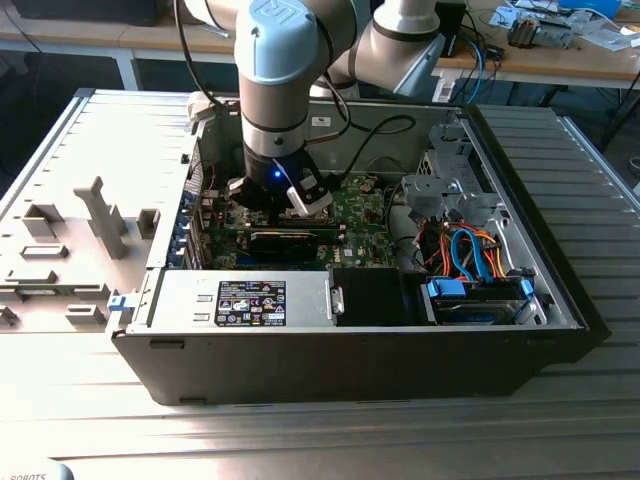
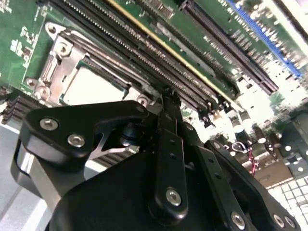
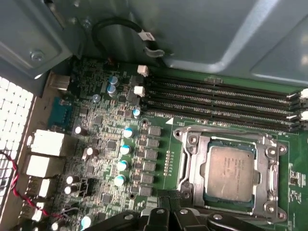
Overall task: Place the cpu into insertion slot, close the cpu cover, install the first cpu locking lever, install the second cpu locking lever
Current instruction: 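Install the second cpu locking lever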
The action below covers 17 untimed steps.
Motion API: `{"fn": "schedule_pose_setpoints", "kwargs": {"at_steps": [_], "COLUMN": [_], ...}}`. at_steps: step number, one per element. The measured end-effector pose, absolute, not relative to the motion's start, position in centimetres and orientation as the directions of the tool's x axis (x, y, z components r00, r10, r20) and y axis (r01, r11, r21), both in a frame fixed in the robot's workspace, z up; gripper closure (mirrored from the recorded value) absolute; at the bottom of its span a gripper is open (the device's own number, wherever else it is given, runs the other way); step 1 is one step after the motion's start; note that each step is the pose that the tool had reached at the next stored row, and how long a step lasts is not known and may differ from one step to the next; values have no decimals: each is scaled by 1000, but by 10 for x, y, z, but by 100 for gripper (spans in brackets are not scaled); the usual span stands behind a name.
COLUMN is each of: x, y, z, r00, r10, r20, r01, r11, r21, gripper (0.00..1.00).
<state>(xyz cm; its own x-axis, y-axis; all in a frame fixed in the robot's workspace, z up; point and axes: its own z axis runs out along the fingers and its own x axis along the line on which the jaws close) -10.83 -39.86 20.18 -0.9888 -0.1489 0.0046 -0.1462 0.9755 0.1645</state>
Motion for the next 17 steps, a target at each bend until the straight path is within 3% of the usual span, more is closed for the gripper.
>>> {"fn": "schedule_pose_setpoints", "kwargs": {"at_steps": [8, 17], "x": [-88, -64], "y": [-394, -368], "z": [209, 209], "r00": [-989, -989], "r10": [-149, -148], "r20": [13, 26], "r01": [-145, -144], "r11": [978, 982], "r21": [148, 119], "gripper": [89, 89]}}
